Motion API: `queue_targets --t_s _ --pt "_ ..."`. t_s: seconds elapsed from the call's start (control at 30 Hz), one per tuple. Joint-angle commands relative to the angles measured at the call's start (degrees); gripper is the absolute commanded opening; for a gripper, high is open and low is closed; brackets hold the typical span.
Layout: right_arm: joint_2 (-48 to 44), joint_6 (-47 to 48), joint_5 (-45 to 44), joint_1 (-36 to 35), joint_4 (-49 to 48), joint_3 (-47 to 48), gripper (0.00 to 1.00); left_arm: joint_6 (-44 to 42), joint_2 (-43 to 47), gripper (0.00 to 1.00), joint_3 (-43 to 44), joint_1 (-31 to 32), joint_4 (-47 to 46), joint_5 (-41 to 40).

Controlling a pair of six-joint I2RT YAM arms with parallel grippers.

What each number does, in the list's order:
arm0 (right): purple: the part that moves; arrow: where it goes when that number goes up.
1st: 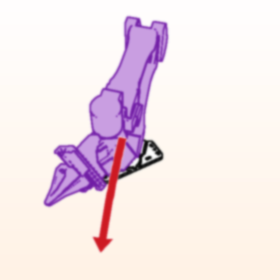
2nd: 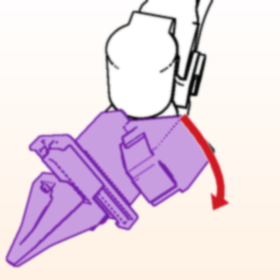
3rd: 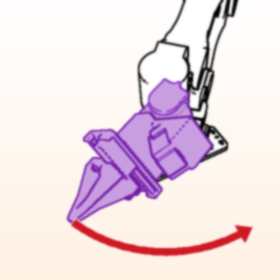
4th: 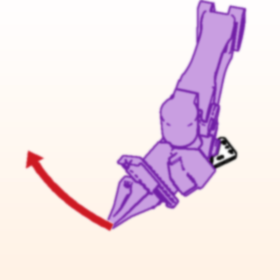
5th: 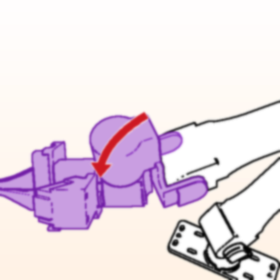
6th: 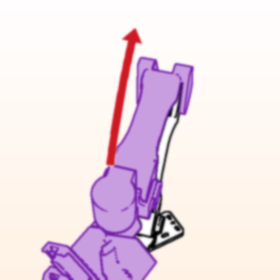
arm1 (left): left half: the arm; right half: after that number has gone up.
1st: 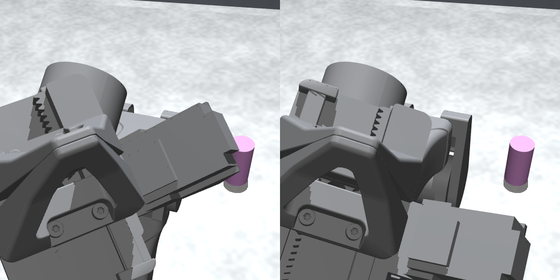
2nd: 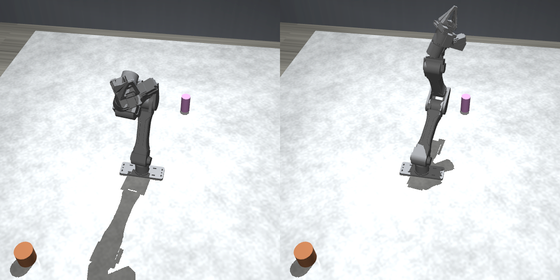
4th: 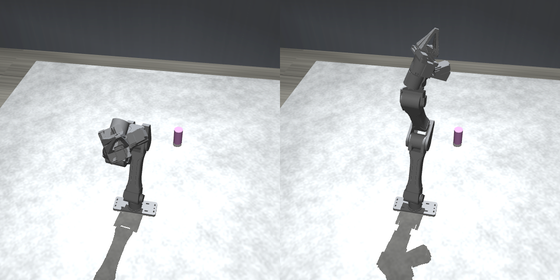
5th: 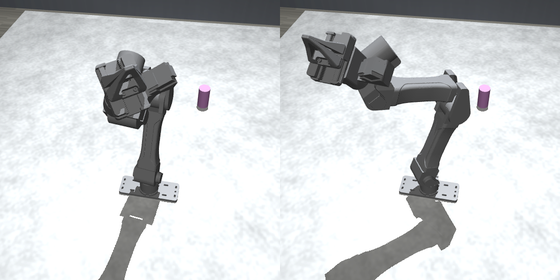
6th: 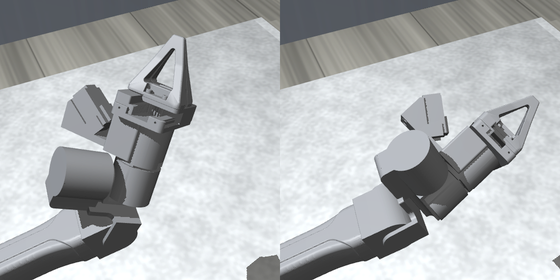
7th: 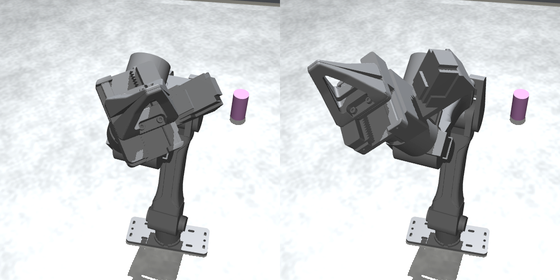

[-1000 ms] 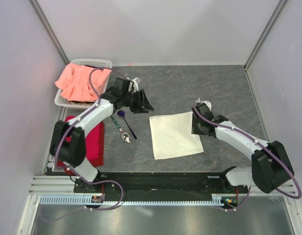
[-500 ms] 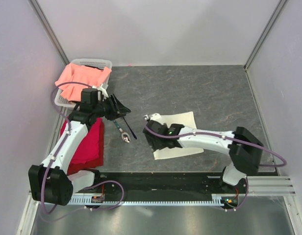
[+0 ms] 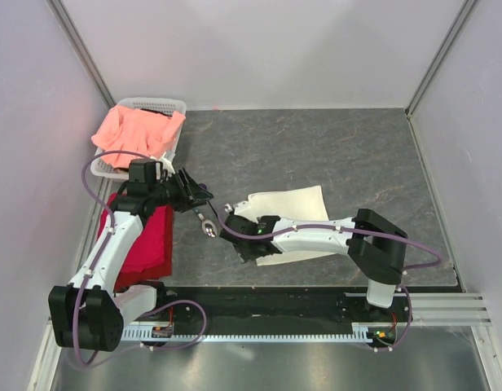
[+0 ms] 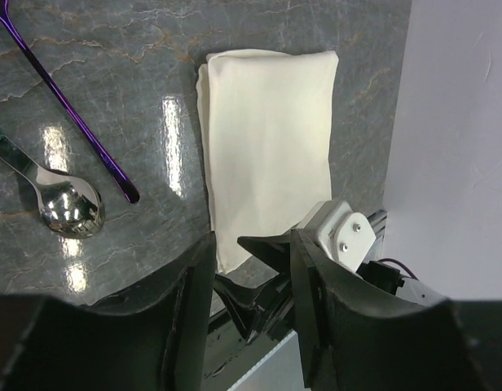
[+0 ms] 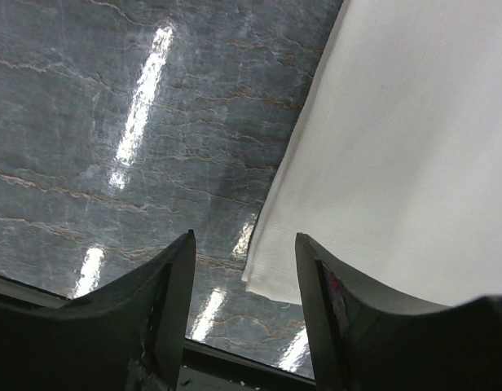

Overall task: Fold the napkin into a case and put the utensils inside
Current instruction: Pick up the lower triangle-folded napkin from the center of the board.

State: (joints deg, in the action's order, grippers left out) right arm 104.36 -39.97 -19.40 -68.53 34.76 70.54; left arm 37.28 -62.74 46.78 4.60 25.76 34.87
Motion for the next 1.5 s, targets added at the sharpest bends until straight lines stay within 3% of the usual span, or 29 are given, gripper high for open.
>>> queue_targets --t_s 0.0,0.43,0.53,0.67,0.77,1.0,1.13,1.47 --pt "0.1 -2.7 -1.6 -0.3 -1.3 -1.2 0.57 -1.1 0.3 0.49 0.1 -0.6 -0.7 3.4" --pt "1.1 -5.3 0.1 -0.2 -5.4 -8.5 0.56 -1.9 -1.7 0.49 -0.6 -1.5 -1.3 5.2" --pt "1.2 -6.0 1.1 -0.4 -7.5 -10.6 0.45 -2.1 -1.5 0.50 -0.9 -1.8 -1.8 6.5" --pt "2.1 -5.8 1.0 -0.6 -7.7 -10.3 0.14 -1.4 -1.4 0.58 -1.6 -1.9 -3.4 7.4" --pt "0.5 -5.4 0.2 -0.9 -7.8 -9.7 0.00 -1.2 -3.2 0.60 -1.4 -1.8 -4.0 10.2" --pt "-10.7 -4.3 2.1 0.3 -11.1 -12.1 0.00 1.4 -7.0 0.66 -2.0 -0.7 -7.6 13.8" --pt "-20.1 -4.9 10.6 3.7 -18.1 -18.6 0.00 5.0 -9.0 0.68 -2.2 2.3 -11.1 13.1" --pt "-36.9 -10.8 28.1 18.1 -36.4 -38.1 0.00 12.1 -17.3 0.73 1.3 11.7 -14.9 0.0"
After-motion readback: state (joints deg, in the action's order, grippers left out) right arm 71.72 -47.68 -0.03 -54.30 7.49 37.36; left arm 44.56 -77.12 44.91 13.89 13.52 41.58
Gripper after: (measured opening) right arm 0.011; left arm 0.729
